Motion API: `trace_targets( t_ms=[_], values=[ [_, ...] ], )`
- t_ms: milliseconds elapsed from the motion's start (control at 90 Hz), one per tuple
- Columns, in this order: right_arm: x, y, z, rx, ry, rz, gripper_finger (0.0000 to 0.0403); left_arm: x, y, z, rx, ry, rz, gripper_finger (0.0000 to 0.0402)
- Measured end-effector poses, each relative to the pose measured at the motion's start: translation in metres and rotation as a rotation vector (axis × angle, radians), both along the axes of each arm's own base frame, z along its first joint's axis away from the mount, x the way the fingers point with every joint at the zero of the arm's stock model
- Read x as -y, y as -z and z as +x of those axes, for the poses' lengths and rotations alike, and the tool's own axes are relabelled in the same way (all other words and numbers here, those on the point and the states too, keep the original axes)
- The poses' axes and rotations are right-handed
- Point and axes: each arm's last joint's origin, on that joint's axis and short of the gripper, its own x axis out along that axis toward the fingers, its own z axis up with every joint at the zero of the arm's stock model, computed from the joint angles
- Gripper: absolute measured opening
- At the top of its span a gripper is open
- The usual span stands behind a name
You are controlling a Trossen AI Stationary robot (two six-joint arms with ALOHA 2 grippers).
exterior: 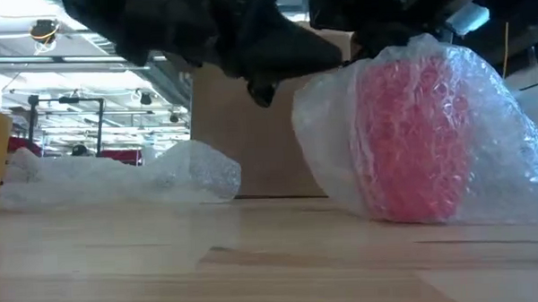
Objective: Wrap mug
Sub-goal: Wrap the red mug with the bubble wrap
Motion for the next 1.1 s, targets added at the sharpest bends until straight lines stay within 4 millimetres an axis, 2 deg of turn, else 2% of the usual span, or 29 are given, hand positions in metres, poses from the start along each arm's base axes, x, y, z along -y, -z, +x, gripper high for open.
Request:
trace_targets(
  t_ms=[200,500,722,856,1011,1100],
  values=[
    [-0.002,-0.016,0.006,0.0,0.014,0.012,0.0,0.001,0.006,0.002,-0.007,-0.001,-0.006,0.0],
    [-0.003,-0.063,0.007,-0.095,0.078,-0.001,0.0,0.001,0.007,0.002,-0.002,-0.002,-0.004,0.0],
    [0.001,-0.096,0.009,-0.026,0.124,-0.131,0.0,-0.001,0.005,0.003,0.012,-0.007,-0.006,0.0],
    [0.004,-0.094,0.01,0.01,0.133,-0.23,0.0,-0.002,0.005,0.003,0.015,-0.009,-0.006,0.0],
    [0.006,-0.069,0.004,-0.053,0.135,-0.257,0.0,-0.002,0.004,0.004,0.026,-0.008,-0.009,0.0],
    [0.005,-0.058,0.002,-0.082,0.146,-0.211,0.0,-0.002,0.004,0.004,0.03,-0.007,-0.005,0.0]
  ],
)
